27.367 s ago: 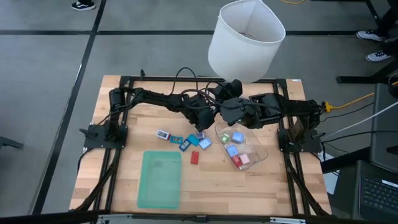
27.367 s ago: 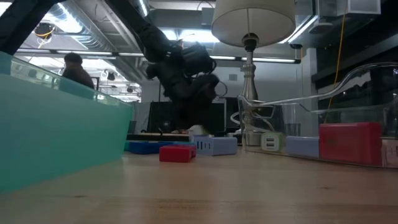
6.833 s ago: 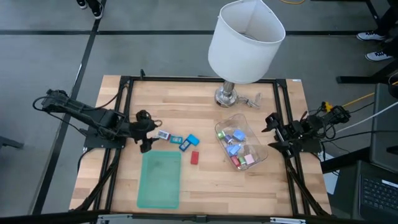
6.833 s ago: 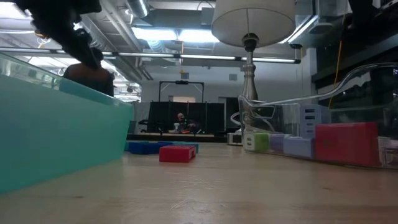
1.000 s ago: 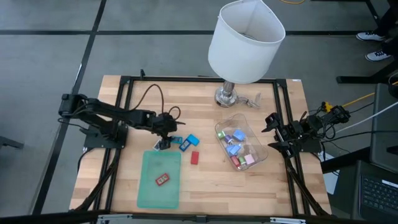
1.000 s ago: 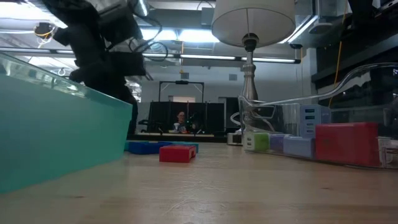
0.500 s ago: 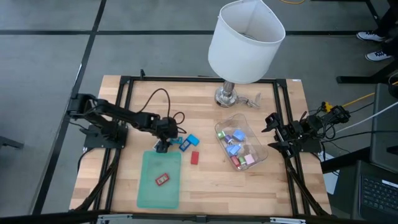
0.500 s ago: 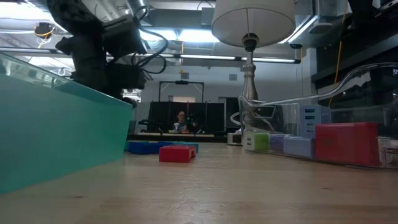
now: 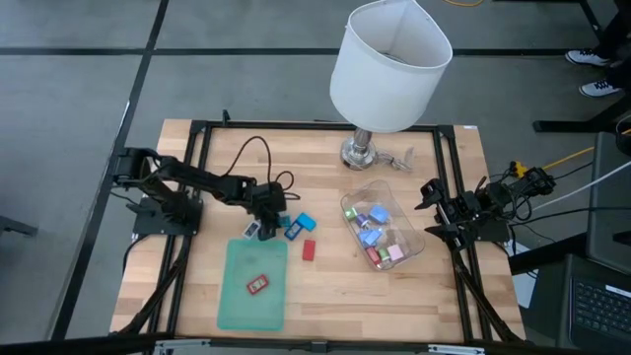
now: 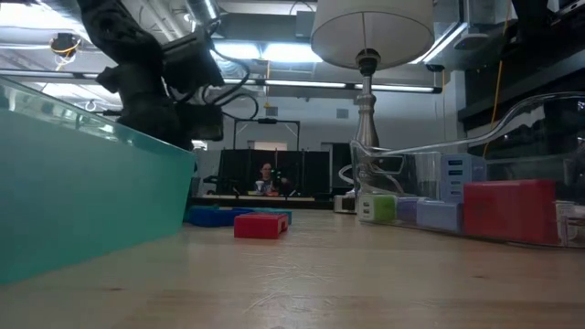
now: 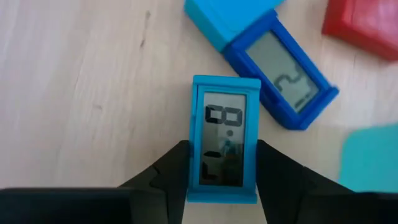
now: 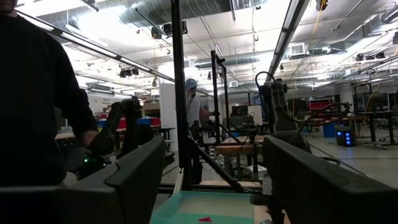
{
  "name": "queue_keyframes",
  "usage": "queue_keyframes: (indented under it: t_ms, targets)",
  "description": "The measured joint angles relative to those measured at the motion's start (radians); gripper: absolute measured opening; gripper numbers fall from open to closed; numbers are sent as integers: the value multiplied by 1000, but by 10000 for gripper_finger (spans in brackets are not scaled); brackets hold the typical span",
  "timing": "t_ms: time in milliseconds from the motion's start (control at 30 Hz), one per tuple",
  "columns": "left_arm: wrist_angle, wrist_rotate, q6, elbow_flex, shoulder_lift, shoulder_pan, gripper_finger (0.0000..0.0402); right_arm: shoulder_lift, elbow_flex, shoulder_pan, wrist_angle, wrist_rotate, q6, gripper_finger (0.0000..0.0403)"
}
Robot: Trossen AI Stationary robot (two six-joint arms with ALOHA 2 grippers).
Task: Pick & Place Office items
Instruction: Put the left light blue digital clock into the green bin
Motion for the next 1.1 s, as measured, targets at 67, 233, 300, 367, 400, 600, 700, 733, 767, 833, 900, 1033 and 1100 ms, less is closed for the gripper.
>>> queue_keyframes:
  t_ms: [67,233,300,367,400,600,700,733,767,833,900,1033,1100]
  targets:
    - [4,41,-57,-3,-15,26,144,0,0,0,0,0,0,279]
    - [198,175,-185,-4,-110,115,144,0,0,0,0,0,0,279]
    - [310,199,-238,-5,-160,153,144,0,0,0,0,0,0,279]
    - [453,242,-290,-4,-215,186,144,0,0,0,0,0,0,279]
    - [522,261,-313,-4,-246,199,144,0,0,0,0,0,0,279]
    - [556,384,-357,-3,-473,153,144,0,0,0,0,0,0,279]
    - [372,381,-368,-3,-594,43,144,0,0,0,0,0,0,279]
    - [291,355,-373,-2,-629,-3,144,0,0,0,0,0,0,279]
    - [201,327,-378,-3,-662,-55,144,0,0,0,0,0,0,279]
    - [30,239,-393,-3,-713,-161,144,0,0,0,0,0,0,279]
    - [-122,140,-422,-3,-742,-269,144,0,0,0,0,0,0,279]
    - [-286,0,-512,-3,-731,-464,144,0,0,0,0,0,0,279]
    - [-342,-58,-552,-3,-694,-540,144,0,0,0,0,0,0,279]
